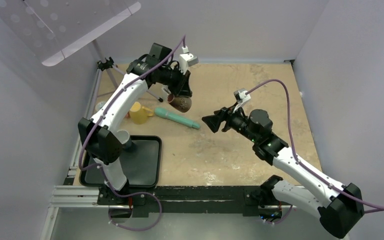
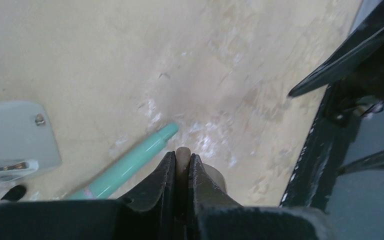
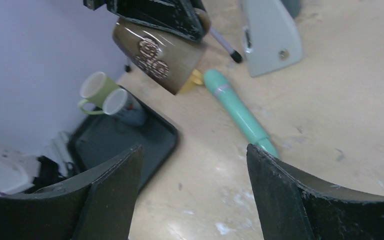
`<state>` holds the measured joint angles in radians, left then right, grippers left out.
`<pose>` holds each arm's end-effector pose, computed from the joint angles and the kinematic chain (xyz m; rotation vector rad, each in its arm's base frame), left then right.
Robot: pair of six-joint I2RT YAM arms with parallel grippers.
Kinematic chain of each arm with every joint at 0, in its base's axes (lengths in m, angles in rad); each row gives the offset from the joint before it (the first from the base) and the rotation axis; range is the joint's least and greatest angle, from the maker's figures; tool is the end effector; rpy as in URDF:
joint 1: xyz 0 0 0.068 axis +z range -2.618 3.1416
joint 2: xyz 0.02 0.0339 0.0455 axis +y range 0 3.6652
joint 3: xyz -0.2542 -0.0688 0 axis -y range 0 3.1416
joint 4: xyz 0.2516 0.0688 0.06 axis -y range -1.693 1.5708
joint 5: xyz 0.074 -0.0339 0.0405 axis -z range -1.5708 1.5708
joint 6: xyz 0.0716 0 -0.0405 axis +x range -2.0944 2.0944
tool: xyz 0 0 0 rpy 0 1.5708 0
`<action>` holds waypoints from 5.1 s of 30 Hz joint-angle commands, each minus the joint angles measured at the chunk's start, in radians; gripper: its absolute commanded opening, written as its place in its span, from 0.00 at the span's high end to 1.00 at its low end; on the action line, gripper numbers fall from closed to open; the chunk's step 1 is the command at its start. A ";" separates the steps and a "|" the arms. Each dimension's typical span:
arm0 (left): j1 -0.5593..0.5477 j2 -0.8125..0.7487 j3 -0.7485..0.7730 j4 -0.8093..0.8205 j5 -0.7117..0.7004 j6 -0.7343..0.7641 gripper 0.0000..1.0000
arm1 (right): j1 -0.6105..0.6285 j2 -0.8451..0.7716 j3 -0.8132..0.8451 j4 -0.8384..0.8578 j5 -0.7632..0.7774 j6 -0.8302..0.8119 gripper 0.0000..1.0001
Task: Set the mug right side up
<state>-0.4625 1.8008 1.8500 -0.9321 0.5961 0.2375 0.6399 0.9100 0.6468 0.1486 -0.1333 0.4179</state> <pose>0.3498 -0.2193 0.3304 1.0718 2.1655 -0.8297 0.2081 0.1668 0.2901 -0.2998 1.7418 0.8953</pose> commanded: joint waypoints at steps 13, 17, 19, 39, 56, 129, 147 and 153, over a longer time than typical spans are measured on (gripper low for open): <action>-0.043 -0.107 0.056 0.252 0.285 -0.470 1.00 | -0.047 0.270 0.134 0.647 -0.384 0.414 0.34; -0.049 -0.114 0.018 0.339 0.347 -0.580 1.00 | -0.048 0.371 0.185 0.760 -0.427 0.479 0.49; -0.052 -0.120 0.014 0.338 0.345 -0.576 1.00 | -0.047 0.395 0.197 0.799 -0.431 0.498 0.71; 0.057 -0.210 0.009 0.076 -0.001 -0.179 0.13 | 0.355 0.348 0.477 -0.607 0.385 -1.014 1.00; -0.213 -0.248 -0.358 0.063 -0.178 0.050 0.17 | 0.626 0.704 0.603 -0.894 0.519 -1.176 1.00; 0.269 -0.378 -0.996 0.230 -0.332 0.558 1.00 | 0.637 0.412 0.519 -0.560 0.351 -0.827 0.35; 0.280 -0.449 -0.810 0.043 -0.245 0.561 0.48 | 0.635 0.382 0.487 -0.522 0.367 -0.795 0.35; 0.277 -0.369 -0.523 -0.225 -0.071 0.609 0.33 | 0.582 0.338 0.413 -0.448 0.332 -0.730 0.34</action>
<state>-0.1898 1.3830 1.1358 -0.9741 0.3737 0.8074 1.2636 1.2991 1.0988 -0.3855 0.2161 -0.3759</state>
